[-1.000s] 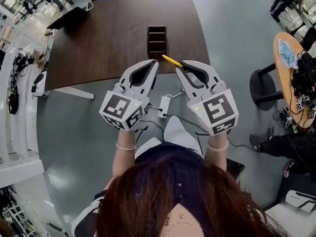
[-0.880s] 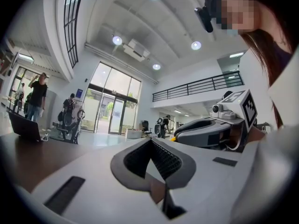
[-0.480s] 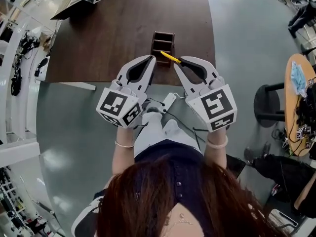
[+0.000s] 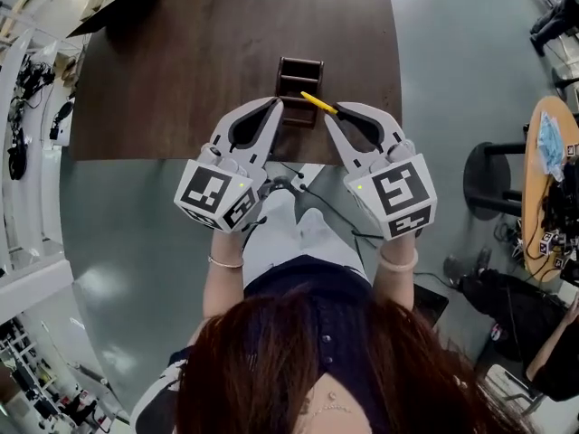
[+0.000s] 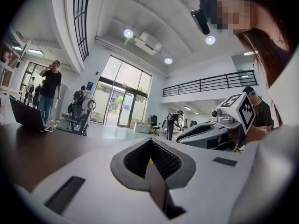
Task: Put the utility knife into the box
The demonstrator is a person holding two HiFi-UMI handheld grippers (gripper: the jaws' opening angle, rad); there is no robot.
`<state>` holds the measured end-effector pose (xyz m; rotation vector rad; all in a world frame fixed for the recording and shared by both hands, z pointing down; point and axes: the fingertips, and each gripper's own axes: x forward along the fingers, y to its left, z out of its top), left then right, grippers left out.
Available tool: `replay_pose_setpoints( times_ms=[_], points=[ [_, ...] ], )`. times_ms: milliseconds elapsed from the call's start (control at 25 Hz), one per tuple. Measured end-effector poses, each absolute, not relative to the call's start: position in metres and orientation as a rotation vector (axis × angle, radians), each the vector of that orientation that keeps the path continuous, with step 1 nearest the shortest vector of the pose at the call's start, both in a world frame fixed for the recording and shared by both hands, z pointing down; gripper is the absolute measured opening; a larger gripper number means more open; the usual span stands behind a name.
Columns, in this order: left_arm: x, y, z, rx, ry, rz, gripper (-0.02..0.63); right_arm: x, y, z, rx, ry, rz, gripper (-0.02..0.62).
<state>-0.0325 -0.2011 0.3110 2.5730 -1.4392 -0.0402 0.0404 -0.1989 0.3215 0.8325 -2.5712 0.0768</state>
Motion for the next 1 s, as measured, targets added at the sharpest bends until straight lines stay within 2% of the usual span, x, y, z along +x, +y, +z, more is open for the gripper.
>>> replay_pose_setpoints(
  times_ms=[520, 1000],
  points=[
    [-0.049, -0.236, 0.403, 2.473, -1.327, -0.002, -0.006, 0.015, -0.235, 0.434, 0.786, -2.422, 0.338, 0.049],
    [-0.054, -0.243, 0.443, 2.403, -1.301, 0.024, -0.006, 0.008, -0.237, 0.503, 0.75, -2.303, 0.482, 0.049]
  ],
)
